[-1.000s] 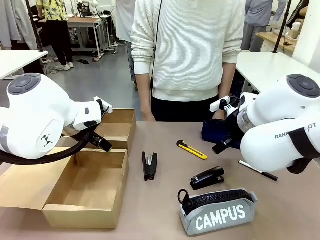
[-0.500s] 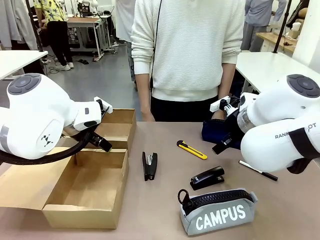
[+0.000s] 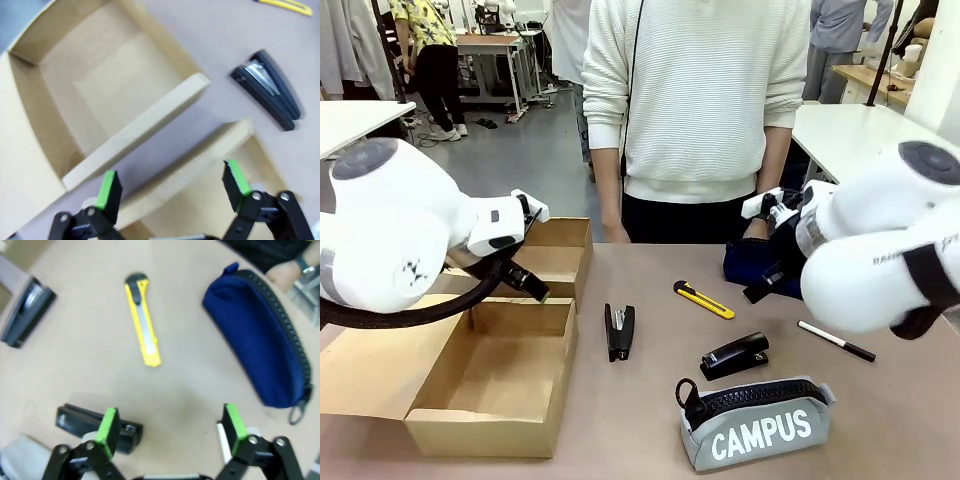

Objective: Place items inside the box.
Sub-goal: Pick up a Pencil pouch or Stapler and place it inside the Mailer Box closest to the robot.

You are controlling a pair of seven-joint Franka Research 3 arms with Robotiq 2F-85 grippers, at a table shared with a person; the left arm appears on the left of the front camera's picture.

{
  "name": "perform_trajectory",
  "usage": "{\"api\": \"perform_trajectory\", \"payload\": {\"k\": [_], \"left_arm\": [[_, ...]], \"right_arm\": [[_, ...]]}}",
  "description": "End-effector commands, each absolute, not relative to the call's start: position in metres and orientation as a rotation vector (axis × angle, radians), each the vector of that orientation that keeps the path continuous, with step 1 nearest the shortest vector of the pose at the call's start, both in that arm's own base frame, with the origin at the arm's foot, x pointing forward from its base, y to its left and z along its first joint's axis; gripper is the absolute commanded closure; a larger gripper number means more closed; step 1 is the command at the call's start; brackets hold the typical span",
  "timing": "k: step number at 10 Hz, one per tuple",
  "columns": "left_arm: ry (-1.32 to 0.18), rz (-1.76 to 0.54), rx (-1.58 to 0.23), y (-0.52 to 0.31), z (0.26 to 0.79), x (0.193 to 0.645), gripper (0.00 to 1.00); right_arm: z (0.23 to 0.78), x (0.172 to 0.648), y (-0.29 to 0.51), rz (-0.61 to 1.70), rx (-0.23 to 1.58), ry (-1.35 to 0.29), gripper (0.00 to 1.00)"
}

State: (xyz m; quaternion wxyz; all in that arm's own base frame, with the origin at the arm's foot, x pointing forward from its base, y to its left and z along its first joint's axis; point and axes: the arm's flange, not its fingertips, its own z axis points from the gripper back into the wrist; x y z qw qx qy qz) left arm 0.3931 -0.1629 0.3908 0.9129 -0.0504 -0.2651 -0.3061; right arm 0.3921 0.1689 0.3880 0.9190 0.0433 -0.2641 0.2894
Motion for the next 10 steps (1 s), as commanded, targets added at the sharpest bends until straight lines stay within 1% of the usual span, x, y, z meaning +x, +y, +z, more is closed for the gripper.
{"api": "perform_trajectory", "payload": {"k": [1, 2, 3, 4, 5, 6, 7, 8, 10], "left_arm": [[-0.480, -0.561, -0.296, -0.132, 0.465, 0.365, 0.00], [-0.442, -0.515, -0.415, -0.111, 0.499, 0.349, 0.00], [-0.354, -0.497, -0.648, -0.070, 0.527, 0.336, 0.00], [-0.382, -0.374, -0.797, -0.021, 0.541, 0.327, 0.00], [-0.458, -0.185, -0.975, 0.041, 0.545, 0.319, 0.00], [-0.553, 0.014, -1.121, 0.100, 0.538, 0.305, 0.00], [-0.622, 0.147, -1.214, 0.144, 0.526, 0.291, 0.00], [-0.670, 0.308, -1.297, 0.181, 0.500, 0.280, 0.00], [-0.692, 0.561, -1.389, 0.208, 0.454, 0.270, 0.00]], "right_arm": [[0.468, 0.373, 0.140, 0.409, 0.324, -0.479, 0.00], [0.506, 0.353, 0.113, 0.332, 0.503, -0.440, 0.00], [0.539, 0.324, 0.073, 0.175, 0.563, -0.475, 0.00], [0.556, 0.299, 0.026, 0.046, 0.628, -0.543, 0.00], [0.559, 0.278, -0.028, -0.038, 0.751, -0.564, 0.00], [0.557, 0.257, -0.078, -0.182, 0.779, -0.613, 0.00], [0.551, 0.239, -0.116, -0.286, 0.799, -0.652, 0.00], [0.540, 0.218, -0.159, -0.401, 0.805, -0.702, 0.00], [0.504, 0.192, -0.214, -0.577, 0.855, -0.738, 0.00]]}}
